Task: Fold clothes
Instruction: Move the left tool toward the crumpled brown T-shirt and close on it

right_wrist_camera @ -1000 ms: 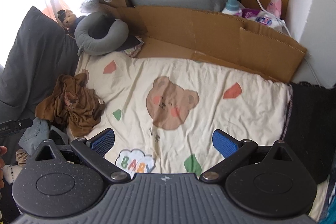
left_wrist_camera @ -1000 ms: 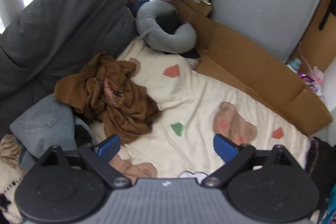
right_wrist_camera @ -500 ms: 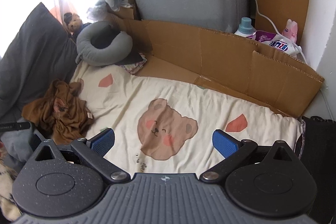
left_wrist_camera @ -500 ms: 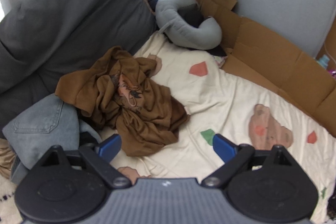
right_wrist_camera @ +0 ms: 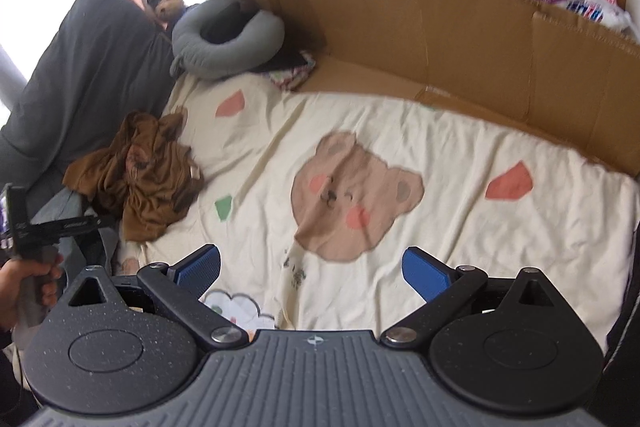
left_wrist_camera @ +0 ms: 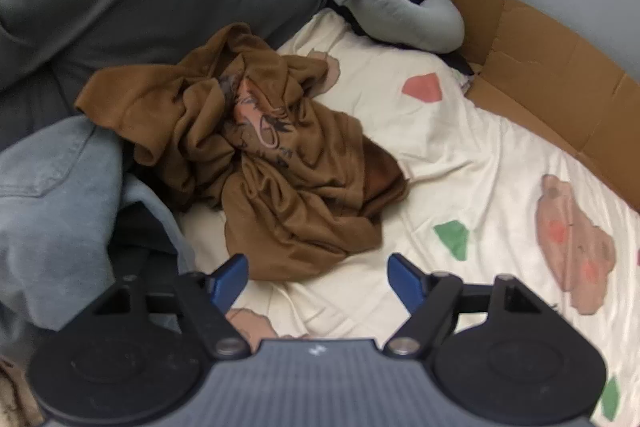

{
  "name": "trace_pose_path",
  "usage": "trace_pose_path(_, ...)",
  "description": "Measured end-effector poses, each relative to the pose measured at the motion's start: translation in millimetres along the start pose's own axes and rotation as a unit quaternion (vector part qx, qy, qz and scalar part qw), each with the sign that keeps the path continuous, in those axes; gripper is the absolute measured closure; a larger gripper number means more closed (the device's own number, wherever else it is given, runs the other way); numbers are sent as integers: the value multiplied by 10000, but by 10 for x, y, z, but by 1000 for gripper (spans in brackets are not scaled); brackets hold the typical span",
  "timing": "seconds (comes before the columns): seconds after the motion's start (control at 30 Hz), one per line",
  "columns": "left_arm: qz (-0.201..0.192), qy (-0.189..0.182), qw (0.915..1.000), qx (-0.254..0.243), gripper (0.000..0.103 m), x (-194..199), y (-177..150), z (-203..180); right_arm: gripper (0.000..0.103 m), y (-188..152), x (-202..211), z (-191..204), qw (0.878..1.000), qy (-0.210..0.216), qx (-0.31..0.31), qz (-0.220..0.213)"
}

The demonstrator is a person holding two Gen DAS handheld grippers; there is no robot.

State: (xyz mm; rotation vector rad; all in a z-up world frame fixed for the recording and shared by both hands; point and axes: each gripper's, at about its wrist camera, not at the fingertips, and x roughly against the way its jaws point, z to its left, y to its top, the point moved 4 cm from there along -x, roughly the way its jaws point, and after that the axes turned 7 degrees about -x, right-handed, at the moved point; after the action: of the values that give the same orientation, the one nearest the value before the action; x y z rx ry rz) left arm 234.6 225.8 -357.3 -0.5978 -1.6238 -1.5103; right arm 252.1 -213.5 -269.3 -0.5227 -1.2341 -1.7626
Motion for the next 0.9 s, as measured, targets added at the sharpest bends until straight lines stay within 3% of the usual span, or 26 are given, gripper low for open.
trace_pose_path(0.1, -53, 111, 9999, 94, 25, -178, -120, 92, 7, -123, -102, -35, 9999, 61, 60, 89)
trace_pose_path(0.2, -95, -34, 9991, 412, 28, -352, -214, 208, 8, -227, -172, -100, 9999, 121, 64, 61)
trace_pose_path(0.37, -189, 82, 9987, 470, 32, -603, -368, 293, 15, -373, -304, -193, 9997, 233, -82, 56)
trace_pose_path(0.67, -363, 264, 9980, 440, 37, -933, -442, 277, 15, -611, -505, -170, 9990, 316, 41, 300)
trace_pose_path(0.77, -318, 193, 9969, 692, 48, -1058, -483, 308, 15, -658, -527, -205, 9989, 278, 27, 376)
trace_pose_path(0.83, -381, 222, 9958, 800, 70, -1078, -507, 335, 15, -682, -538, -236, 9988, 265, -22, 414)
trace_pose_path(0.9, -515, 196, 9939, 952, 85, -1043, -516, 358, 15, -704, -548, -262, 9987, 261, -57, 439)
